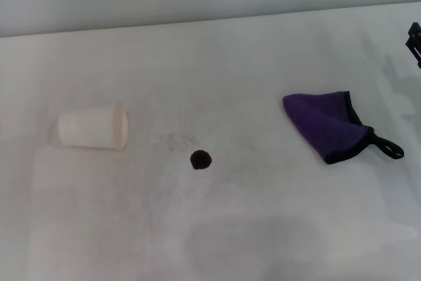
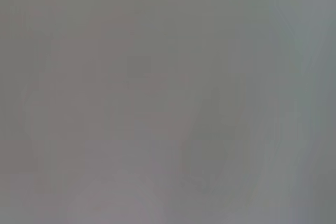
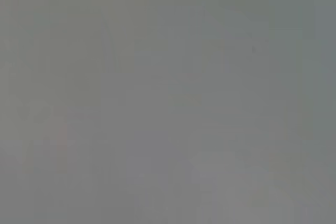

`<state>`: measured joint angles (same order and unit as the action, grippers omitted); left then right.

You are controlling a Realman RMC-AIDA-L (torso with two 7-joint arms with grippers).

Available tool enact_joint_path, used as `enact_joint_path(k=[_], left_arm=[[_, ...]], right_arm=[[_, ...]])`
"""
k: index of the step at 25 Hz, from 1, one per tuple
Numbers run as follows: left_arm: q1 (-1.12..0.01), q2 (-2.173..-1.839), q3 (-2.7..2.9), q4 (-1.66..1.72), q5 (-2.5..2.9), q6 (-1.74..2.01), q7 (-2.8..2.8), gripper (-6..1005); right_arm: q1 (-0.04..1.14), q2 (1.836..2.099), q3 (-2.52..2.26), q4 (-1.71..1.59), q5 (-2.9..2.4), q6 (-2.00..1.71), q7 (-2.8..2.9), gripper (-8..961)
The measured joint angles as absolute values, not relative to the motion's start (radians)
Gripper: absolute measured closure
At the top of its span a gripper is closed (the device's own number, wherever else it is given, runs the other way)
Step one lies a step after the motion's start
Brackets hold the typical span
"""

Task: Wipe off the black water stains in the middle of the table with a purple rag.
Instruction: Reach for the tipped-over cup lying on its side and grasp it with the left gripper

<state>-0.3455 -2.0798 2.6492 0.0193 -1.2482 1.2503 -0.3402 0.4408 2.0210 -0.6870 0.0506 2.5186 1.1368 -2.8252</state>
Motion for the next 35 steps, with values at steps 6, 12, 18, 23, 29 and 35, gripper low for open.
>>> enact_joint_path(k=[6, 12, 18, 23, 29, 35], left_arm=[[-0.335, -2.08, 2.649, 0.027, -1.236, 1.251, -0.345, 110], [-0.328, -2.082, 2.649, 0.045, -1.236, 1.283, -0.341, 111], [-0.374, -2.071, 2.649, 0.042, -1.181, 1.313, -0.375, 112], [-0.499, -2.036, 2.664, -0.064, -0.996, 1.333, -0.63, 113], [-0.637, -2.001, 2.829, -0.238, -0.912, 1.41, -1.06, 114], [-0.738, -2.001, 2.846, -0.442, -0.813, 1.569, -1.28, 115]], right_arm=[[0.433, 2.019, -0.687, 0.032, 2.519, 1.138, -2.825, 128], [0.433, 2.019, -0.687, 0.026, 2.519, 1.138, -2.827, 128], [0.431, 2.019, -0.687, 0.012, 2.519, 1.138, -2.823, 128], [0.431, 2.017, -0.687, 0.002, 2.519, 1.138, -2.822, 128], [0.433, 2.018, -0.688, 0.0, 2.519, 1.138, -2.82, 129], [0.438, 2.021, -0.713, 0.0, 2.518, 1.156, -2.81, 129]])
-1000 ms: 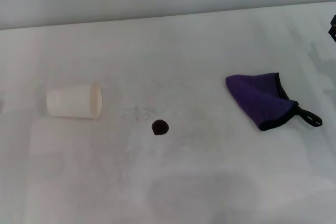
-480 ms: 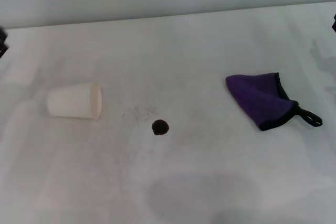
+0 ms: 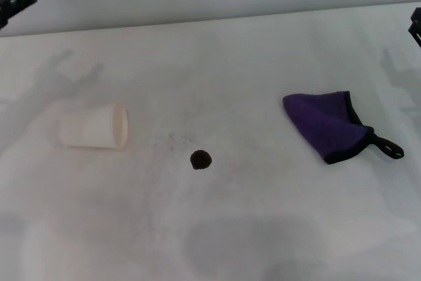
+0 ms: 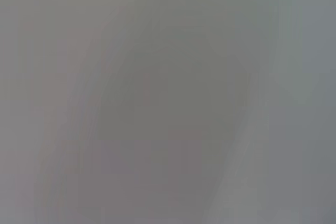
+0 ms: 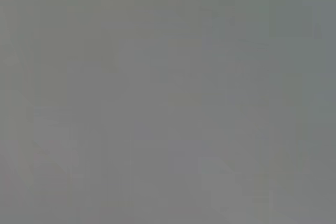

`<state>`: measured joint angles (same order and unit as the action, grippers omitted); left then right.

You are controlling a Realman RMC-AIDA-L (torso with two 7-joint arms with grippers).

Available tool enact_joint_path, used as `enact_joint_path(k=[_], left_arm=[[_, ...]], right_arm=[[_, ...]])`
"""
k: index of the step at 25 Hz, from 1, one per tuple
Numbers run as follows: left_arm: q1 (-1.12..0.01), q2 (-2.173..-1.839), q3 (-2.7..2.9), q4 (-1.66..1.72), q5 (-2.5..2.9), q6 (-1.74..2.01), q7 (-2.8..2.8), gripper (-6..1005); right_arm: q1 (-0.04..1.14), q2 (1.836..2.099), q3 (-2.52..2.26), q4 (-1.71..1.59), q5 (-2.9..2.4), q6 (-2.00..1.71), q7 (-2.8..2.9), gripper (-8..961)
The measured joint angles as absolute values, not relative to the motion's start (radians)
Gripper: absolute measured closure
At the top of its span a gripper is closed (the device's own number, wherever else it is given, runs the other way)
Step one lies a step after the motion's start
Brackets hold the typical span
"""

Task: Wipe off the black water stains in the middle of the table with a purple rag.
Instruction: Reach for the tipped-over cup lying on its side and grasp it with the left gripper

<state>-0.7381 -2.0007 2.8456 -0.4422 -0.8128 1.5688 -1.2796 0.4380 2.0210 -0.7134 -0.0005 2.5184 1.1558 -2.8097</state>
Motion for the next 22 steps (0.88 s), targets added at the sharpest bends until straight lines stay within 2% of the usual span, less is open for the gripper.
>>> enact_joint_path(k=[1, 2, 8, 13, 16, 19, 22], left_arm=[[-0.779, -1.985, 2.846, -0.509, -0.732, 1.642, -1.313, 116], [-0.779, -1.985, 2.846, -0.509, -0.732, 1.642, -1.313, 116], [-0.899, -1.938, 2.847, -0.727, -0.429, 1.829, -1.326, 120], [-0.989, -1.881, 2.849, -0.778, -0.245, 1.895, -1.267, 123], [-1.055, -1.858, 2.85, -0.788, -0.085, 1.898, -1.166, 123], [-1.123, -1.861, 2.85, -0.808, 0.096, 1.876, -1.067, 123], [-1.185, -1.903, 2.85, -0.87, 0.232, 1.821, -0.966, 123]], right_arm=[[0.438, 2.021, -0.719, -0.001, 2.518, 1.159, -2.809, 129], [0.439, 2.02, -0.727, -0.004, 2.517, 1.166, -2.807, 129], [0.44, 2.017, -0.748, -0.015, 2.507, 1.186, -2.804, 129], [0.433, 2.022, -0.748, -0.013, 2.507, 1.192, -2.793, 129], [0.435, 2.025, -0.741, -0.006, 2.513, 1.2, -2.777, 129], [0.442, 2.028, -0.74, -0.004, 2.515, 1.209, -2.747, 129], [0.455, 2.028, -0.739, 0.017, 2.515, 1.217, -2.73, 129]])
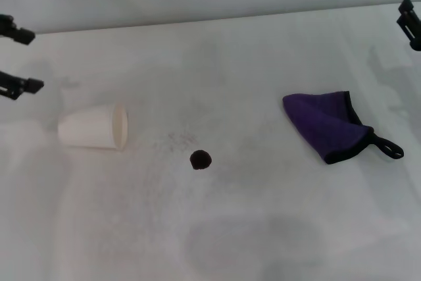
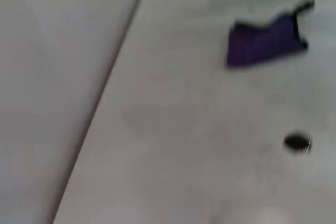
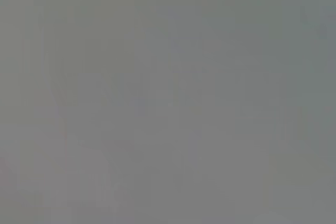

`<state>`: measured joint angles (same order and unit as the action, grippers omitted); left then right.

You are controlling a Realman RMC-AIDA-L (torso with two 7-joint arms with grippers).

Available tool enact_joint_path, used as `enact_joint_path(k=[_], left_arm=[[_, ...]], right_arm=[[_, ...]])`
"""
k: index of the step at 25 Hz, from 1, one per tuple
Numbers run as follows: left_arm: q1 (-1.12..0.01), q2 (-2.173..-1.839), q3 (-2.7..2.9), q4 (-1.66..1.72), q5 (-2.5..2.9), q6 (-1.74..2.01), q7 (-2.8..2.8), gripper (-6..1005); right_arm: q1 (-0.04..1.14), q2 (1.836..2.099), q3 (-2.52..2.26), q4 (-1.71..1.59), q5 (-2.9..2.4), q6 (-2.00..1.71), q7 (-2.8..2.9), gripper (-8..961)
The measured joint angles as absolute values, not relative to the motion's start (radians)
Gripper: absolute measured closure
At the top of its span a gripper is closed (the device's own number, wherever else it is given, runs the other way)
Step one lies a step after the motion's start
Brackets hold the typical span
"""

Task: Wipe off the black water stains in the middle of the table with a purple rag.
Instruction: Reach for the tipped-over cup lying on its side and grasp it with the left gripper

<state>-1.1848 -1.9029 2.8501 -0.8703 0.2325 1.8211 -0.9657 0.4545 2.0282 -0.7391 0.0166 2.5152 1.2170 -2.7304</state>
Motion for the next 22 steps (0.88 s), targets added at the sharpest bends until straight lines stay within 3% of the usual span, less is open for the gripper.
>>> enact_joint_path(k=[12, 22], left_arm=[[-1.292, -2.073, 2.85, -0.942, 0.434, 1.6, -0.796, 124], [-1.284, -2.074, 2.849, -0.809, 0.444, 1.52, -0.825, 124]], right_arm=[[0.492, 2.028, -0.724, 0.127, 2.512, 1.229, -2.727, 129], [0.492, 2.028, -0.722, 0.15, 2.516, 1.238, -2.726, 130]])
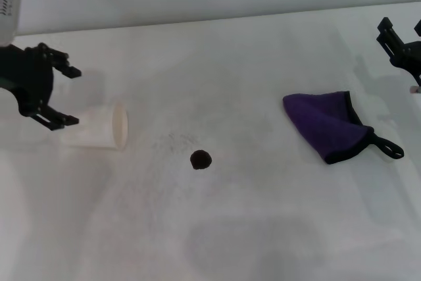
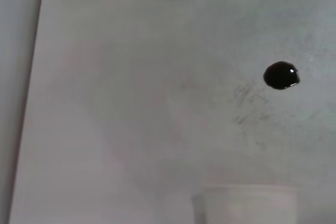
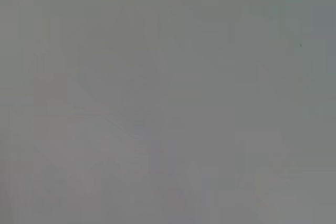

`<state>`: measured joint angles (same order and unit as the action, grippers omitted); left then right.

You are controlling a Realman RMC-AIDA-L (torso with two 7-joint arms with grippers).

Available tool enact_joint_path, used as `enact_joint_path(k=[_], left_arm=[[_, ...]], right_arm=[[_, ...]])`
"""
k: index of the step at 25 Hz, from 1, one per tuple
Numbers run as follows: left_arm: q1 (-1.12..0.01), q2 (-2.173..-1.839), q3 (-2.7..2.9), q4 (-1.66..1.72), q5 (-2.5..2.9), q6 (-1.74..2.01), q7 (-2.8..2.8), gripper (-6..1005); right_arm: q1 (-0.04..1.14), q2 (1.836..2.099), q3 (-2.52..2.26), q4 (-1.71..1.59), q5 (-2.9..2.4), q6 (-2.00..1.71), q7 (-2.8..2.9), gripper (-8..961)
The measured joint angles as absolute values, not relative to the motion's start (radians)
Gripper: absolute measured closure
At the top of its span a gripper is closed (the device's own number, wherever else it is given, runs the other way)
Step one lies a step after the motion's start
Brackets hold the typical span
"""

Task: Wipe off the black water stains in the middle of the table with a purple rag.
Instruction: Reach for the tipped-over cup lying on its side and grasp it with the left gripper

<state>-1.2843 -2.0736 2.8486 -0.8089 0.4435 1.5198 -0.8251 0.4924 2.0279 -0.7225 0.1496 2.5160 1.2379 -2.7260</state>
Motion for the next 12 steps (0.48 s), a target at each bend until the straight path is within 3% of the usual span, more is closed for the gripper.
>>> enact_joint_path(k=[12], left_arm=[[-1.251, -2.076, 2.849, -0.696, 0.455, 1.437, -0.918, 125]], right_arm=[[0.485, 2.028, -0.722, 0.115, 2.514, 1.233, -2.726, 130]])
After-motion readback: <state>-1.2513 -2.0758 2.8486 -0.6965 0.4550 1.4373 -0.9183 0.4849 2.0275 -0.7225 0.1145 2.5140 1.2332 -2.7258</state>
